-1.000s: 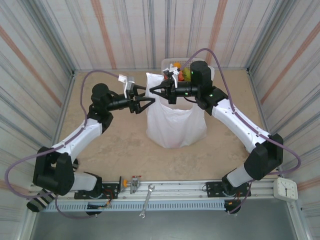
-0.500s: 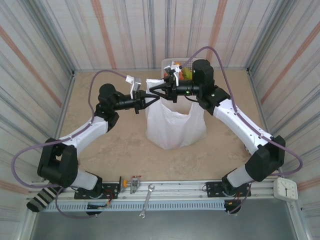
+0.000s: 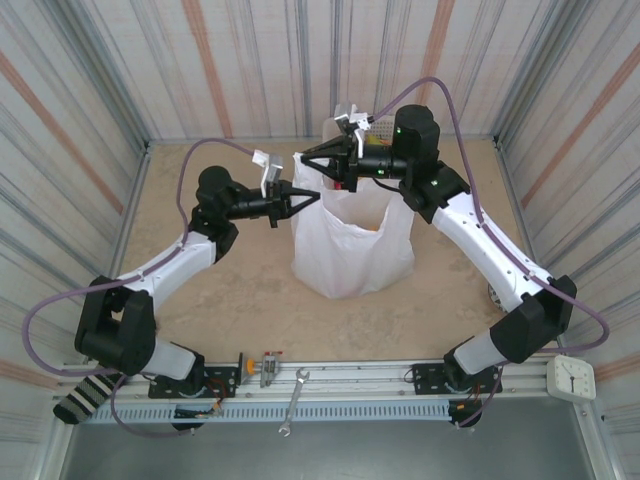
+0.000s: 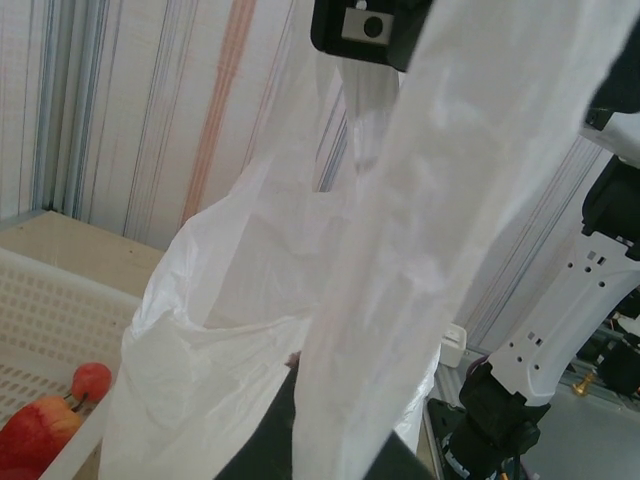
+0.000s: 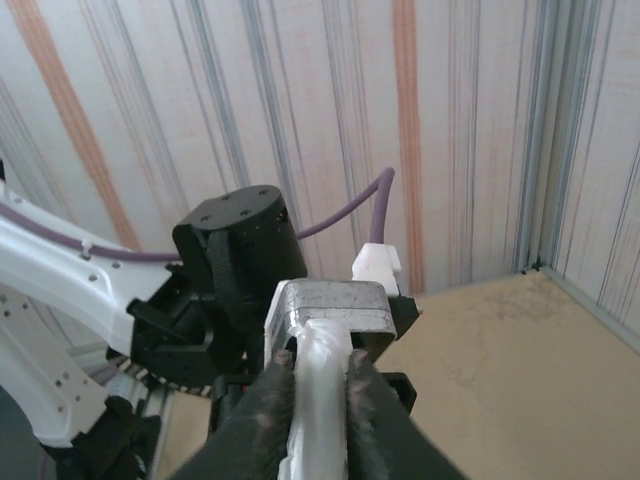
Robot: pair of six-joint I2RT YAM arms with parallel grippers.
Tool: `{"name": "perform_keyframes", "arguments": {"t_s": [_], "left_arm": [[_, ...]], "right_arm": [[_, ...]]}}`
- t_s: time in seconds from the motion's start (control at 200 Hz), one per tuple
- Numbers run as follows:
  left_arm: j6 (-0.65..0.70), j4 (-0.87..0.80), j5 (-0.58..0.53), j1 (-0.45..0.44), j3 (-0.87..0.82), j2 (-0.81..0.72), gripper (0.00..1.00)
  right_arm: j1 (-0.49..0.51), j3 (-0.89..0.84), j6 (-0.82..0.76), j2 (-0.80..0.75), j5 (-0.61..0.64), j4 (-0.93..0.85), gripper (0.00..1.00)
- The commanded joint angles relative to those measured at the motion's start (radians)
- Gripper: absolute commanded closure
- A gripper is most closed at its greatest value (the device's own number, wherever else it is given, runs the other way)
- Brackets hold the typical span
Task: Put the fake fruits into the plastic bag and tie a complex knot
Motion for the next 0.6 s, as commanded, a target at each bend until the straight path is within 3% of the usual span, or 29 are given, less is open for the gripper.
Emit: {"name": "perform_keyframes", "arguments": {"t_s": [0.0, 0.085, 0.326, 0.496, 0.596], "left_arm": [[0.04, -0.039, 0.02, -0.001, 0.046, -0.009, 0.8], [0.075, -0.099, 0.018, 0.009, 0.068, -0.029, 0.65], [0.134, -0.183, 0.023, 0.022, 0.164, -0.056, 0.49], [0.127, -0.176, 0.066, -0.006, 0.234, -0.017, 0.47], [0.121, -0.156, 0.074, -0.016, 0.233, -0.002, 0.59]], "right_arm": [[0.002, 0.034, 0.007, 0.004, -0.015, -0.003, 1.0], [0.002, 0.053, 0.01, 0.0, -0.016, -0.023, 1.0], [0.006, 0.057, 0.01, -0.007, -0.009, -0.035, 1.0], [0.013, 0.054, 0.02, -0.004, 0.003, -0.028, 1.0], [0.013, 0.056, 0.031, -0.004, 0.007, -0.024, 1.0]]}}
